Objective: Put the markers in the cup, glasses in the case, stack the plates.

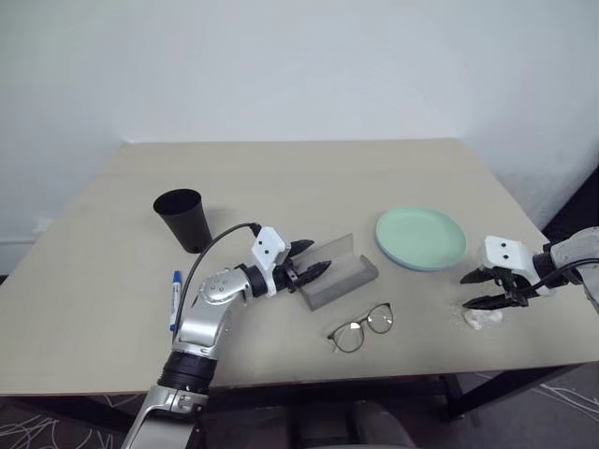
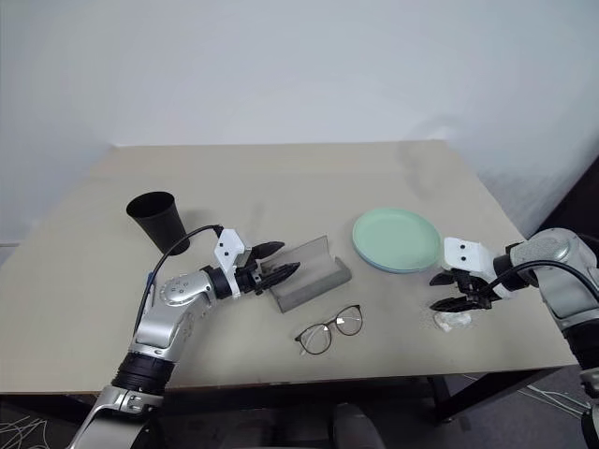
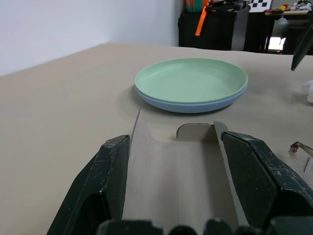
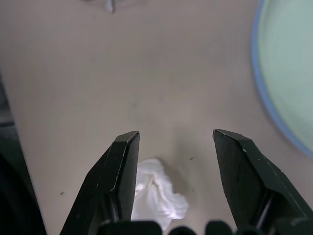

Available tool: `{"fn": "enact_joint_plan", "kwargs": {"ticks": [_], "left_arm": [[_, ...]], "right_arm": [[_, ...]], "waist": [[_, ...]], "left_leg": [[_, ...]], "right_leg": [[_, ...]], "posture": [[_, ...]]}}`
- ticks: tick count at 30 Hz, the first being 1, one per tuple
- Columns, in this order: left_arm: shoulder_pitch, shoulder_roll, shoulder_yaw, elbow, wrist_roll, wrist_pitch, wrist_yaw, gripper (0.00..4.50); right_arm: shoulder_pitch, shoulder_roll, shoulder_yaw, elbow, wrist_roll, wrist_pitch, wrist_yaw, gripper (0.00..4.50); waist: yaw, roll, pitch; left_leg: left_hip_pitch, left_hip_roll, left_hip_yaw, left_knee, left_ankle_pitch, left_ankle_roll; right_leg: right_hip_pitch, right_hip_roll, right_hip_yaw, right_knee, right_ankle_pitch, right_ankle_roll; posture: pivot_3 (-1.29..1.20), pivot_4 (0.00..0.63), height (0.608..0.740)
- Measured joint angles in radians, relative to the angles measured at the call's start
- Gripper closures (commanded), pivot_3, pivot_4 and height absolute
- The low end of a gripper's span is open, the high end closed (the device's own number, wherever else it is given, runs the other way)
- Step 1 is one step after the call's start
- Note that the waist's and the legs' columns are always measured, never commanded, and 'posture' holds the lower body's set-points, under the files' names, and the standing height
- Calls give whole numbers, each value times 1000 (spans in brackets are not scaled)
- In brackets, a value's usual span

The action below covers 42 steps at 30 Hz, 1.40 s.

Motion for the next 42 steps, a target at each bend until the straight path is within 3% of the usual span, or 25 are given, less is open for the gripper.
{"fn": "enact_joint_plan", "kwargs": {"ticks": [15,19,24,34,42], "left_arm": [[0,-2,0,0,0,0,0,1362],[0,-2,0,0,0,0,0,1362],[0,-2,0,0,-2,2,-9,1362],[22,40,-21,-68,-50,88,-125,1362],[46,72,-38,-101,-63,122,-169,1362]], "right_arm": [[27,-4,72,107,-129,-104,4,1909],[23,2,73,135,-156,-119,-27,2773],[23,5,73,142,-166,-131,-28,4484],[-12,10,69,140,-163,-134,-29,4484],[-209,103,-10,169,-118,-127,-119,4484]], "waist": [[0,0,0],[0,0,0],[0,0,0],[-1,1,0],[-4,1,0]], "left_leg": [[0,0,0,0,0,0],[0,0,0,1,0,0],[0,0,0,1,0,0],[1,0,1,1,0,0],[0,0,0,2,0,1]], "right_leg": [[0,0,0,0,0,0],[0,0,0,0,0,0],[0,0,0,0,0,0],[0,0,0,1,0,0],[0,-1,0,1,0,0]], "posture": [[0,0,739],[0,0,739],[0,0,739],[0,0,739],[0,0,739]]}}
